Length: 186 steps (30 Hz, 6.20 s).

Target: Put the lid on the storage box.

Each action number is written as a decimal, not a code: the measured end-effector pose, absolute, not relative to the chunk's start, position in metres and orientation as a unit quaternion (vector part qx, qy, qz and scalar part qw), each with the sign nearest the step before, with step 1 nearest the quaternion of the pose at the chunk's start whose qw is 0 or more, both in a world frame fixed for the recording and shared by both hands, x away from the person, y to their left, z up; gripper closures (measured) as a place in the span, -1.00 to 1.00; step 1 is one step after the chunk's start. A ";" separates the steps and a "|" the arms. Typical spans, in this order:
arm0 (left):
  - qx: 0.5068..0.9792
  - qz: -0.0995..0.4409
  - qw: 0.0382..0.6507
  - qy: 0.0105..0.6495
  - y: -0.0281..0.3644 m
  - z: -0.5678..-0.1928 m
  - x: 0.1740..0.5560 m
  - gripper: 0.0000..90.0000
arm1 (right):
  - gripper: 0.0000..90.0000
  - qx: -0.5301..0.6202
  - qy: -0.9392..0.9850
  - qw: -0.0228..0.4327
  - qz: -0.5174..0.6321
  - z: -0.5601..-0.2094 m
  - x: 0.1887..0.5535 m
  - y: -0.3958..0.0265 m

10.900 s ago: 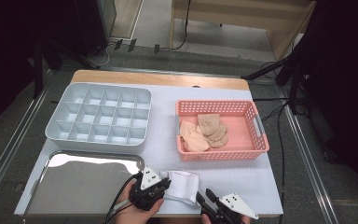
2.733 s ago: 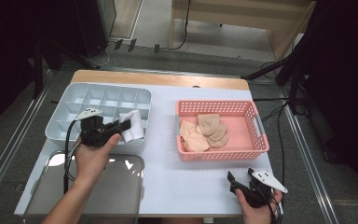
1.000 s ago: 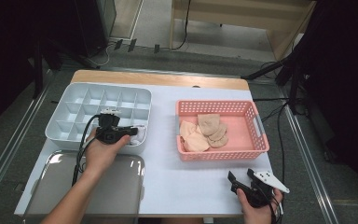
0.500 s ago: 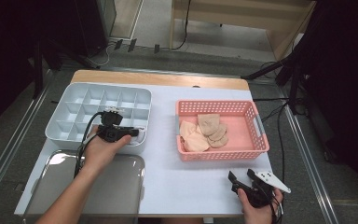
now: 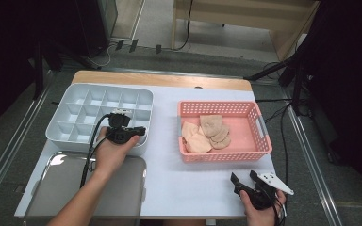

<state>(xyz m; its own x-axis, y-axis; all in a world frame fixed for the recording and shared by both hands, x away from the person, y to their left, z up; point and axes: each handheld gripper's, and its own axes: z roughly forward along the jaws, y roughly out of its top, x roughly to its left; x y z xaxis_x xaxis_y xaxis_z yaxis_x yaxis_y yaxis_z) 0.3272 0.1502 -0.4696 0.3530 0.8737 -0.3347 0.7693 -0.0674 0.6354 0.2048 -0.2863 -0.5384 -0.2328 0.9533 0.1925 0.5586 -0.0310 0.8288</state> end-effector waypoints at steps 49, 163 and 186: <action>0.687 0.116 0.514 0.501 0.210 -0.461 0.240 -0.94 | -0.59 0.574 0.651 0.227 0.441 -0.535 0.204 -0.289; 0.585 0.143 0.536 0.592 0.328 -0.514 0.178 -0.91 | 0.63 0.665 0.697 0.131 0.236 -0.470 0.383 -0.185; 0.593 0.142 0.532 0.588 0.320 -0.515 0.178 -0.90 | 0.95 0.543 0.690 0.232 0.418 -0.422 0.317 -0.198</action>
<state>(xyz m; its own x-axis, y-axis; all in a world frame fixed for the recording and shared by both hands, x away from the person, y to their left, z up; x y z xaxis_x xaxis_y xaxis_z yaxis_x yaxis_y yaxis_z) 0.1781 0.3201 -0.5151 0.2693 0.8477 -0.4571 0.5455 0.2569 0.7977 0.3171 -0.1976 -0.4216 -0.3023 0.9439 0.1329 0.5556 0.0611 0.8292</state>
